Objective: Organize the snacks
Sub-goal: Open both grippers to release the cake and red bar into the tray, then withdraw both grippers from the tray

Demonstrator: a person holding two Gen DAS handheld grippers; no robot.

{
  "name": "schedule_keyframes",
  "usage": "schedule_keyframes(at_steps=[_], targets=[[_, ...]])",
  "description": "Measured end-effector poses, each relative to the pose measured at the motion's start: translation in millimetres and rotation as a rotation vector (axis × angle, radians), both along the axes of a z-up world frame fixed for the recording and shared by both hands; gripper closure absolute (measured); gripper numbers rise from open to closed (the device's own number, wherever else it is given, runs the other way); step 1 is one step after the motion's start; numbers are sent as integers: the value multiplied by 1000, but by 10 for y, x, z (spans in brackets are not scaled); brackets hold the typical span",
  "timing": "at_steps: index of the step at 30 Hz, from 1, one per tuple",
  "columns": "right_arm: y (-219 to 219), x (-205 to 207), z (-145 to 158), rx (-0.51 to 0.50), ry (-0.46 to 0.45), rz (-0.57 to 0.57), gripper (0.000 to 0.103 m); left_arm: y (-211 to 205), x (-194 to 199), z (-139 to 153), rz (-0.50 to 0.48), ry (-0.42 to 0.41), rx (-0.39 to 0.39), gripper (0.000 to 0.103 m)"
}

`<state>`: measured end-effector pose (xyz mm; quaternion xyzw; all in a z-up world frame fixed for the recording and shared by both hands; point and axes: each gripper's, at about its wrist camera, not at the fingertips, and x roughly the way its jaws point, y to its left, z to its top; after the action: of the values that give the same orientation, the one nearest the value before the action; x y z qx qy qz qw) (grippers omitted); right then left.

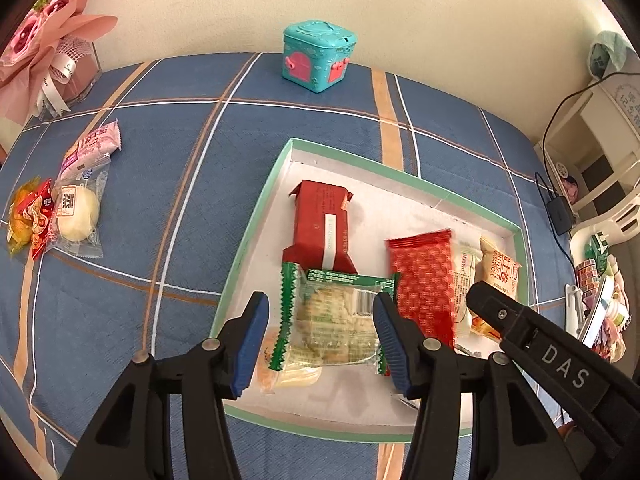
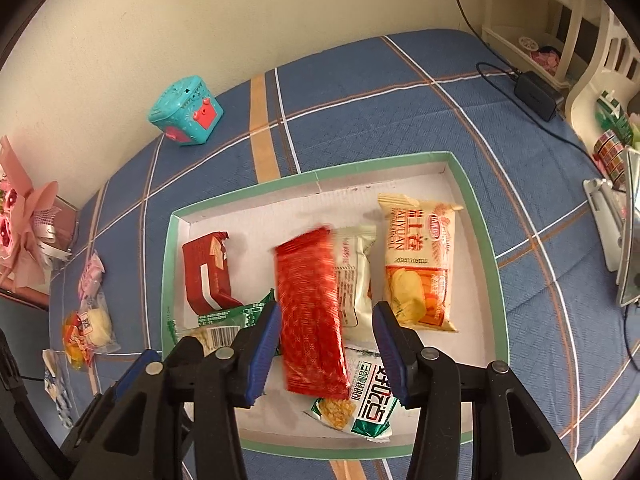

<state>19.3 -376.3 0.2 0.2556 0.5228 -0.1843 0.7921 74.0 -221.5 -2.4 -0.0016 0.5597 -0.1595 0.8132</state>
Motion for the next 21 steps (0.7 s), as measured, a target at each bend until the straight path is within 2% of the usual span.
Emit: schedule_keyframes(at_steps=[6,14,21], targets=[[64,-5,71,-21,-5,12,51,169,60,45,47,1,-22,48],[205,-40,169,-44,-5,29,52,522,166,78,143,-10,-11,48],[440,-117,305,-88,-19,77,52,723,184,150,180,-19,-23,48]])
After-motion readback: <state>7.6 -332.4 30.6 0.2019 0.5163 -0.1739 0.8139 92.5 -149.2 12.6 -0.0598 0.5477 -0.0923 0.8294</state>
